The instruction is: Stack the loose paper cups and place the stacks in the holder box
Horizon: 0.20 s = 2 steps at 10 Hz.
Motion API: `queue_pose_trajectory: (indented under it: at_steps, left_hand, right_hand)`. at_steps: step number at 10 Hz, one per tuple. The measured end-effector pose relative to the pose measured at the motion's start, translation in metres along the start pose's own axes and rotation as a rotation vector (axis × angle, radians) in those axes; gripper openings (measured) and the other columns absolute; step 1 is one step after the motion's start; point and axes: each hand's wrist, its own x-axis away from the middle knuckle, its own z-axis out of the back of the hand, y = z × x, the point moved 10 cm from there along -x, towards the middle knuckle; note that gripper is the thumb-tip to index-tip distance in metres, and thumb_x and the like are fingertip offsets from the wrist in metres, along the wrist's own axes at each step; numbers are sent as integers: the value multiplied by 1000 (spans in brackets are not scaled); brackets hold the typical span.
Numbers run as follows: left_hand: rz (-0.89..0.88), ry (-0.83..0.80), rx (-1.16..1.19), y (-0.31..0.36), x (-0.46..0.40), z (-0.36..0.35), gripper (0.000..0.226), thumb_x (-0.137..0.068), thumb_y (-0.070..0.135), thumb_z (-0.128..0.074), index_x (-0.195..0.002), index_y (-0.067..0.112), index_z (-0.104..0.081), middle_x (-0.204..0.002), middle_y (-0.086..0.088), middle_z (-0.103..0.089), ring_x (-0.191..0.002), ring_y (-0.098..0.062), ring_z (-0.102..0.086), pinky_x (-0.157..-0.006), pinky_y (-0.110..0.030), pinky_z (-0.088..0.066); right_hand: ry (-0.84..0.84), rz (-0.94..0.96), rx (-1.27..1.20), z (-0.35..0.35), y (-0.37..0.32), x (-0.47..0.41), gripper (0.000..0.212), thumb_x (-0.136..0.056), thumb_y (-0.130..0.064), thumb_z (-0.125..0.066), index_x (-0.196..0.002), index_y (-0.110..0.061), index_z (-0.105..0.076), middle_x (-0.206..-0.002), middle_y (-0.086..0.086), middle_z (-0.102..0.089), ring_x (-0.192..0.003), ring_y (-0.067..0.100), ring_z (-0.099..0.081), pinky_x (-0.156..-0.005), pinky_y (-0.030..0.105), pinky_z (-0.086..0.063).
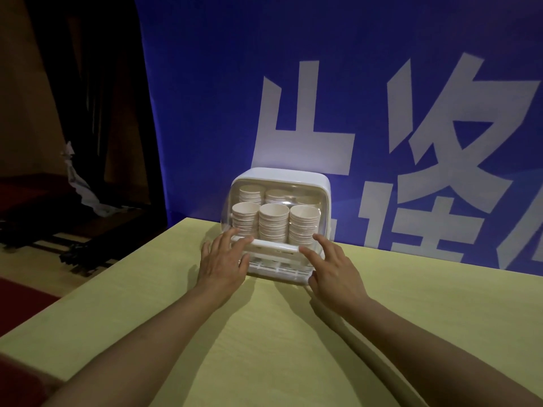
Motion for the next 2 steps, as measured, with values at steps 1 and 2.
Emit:
queue_pose_trajectory:
  at_steps: [1,2]
  left_hand:
    - [16,7,-24,15,-1,15,39,-98,40,-46,-135,37,-56,-154,3,-42,-143,-23,-34,-116,-49,-27]
    - [-59,17,35,56,8,25,43,-89,41,-44,-129,35,-59,-139,7,-53,-130,-21,-45,-108,-45,-32]
  right_hand:
    - [-78,9,-45,10,-3,5,69,-98,-42,-57,-155,-45,-17,-168,-7,-6,-151,23,-19,-116,45,-34]
    - [-132,-6,-135,20,5,28,70,-96,-36,-61,-153,-46,-22,-164,-10,-19,-144,19,-33,-109,38,-44]
